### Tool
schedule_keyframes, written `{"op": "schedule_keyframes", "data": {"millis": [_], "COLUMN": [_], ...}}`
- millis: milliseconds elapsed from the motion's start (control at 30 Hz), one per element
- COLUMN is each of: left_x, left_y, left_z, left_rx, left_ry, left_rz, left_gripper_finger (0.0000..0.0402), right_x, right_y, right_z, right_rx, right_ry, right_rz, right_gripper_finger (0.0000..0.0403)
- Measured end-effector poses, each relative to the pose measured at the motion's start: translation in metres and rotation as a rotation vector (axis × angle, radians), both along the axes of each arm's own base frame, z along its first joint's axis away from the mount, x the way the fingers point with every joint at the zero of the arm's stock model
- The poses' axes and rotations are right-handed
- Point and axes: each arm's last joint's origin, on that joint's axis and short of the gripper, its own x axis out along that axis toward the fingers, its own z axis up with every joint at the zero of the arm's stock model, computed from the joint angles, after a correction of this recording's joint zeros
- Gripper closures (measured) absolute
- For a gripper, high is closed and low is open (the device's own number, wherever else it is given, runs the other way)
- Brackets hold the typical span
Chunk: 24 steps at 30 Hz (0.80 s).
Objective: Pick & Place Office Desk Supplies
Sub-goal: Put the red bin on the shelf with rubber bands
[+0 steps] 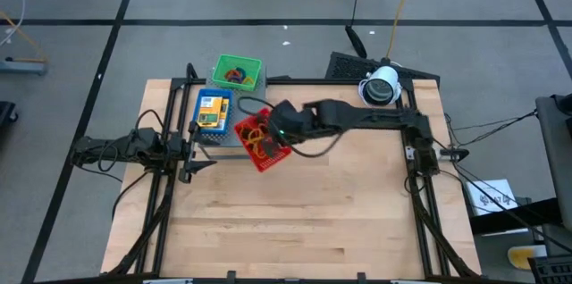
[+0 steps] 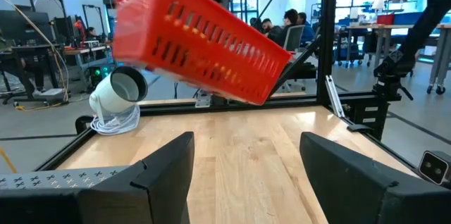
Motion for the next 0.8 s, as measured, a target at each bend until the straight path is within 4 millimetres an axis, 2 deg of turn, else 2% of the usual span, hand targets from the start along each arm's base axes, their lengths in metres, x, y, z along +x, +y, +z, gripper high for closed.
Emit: {"op": "schedule_keyframes", "data": {"millis": [267, 533, 800], "left_x": [0.0, 0.0, 0.0], "left_y": [0.0, 0.0, 0.0], "left_z": [0.0, 0.0, 0.0], "left_rx": [0.0, 0.0, 0.0], "left_ry": [0.0, 0.0, 0.0], "left_rz": [0.0, 0.0, 0.0], "left_gripper_finger": [0.0133, 0.0133, 0.0133], "right_x": [0.025, 0.028, 0.031], "right_y": [-0.022, -0.047, -0.07], "right_z": [0.0, 0.003, 0.009], "right_rx": [0.061, 0.022, 0.034], "right_ry": [-0.076, -0.12, -0.215], "right_rz": [0.0, 0.005, -0.078], "right_gripper_finger": [0.0403, 0.0403, 0.0403]}}
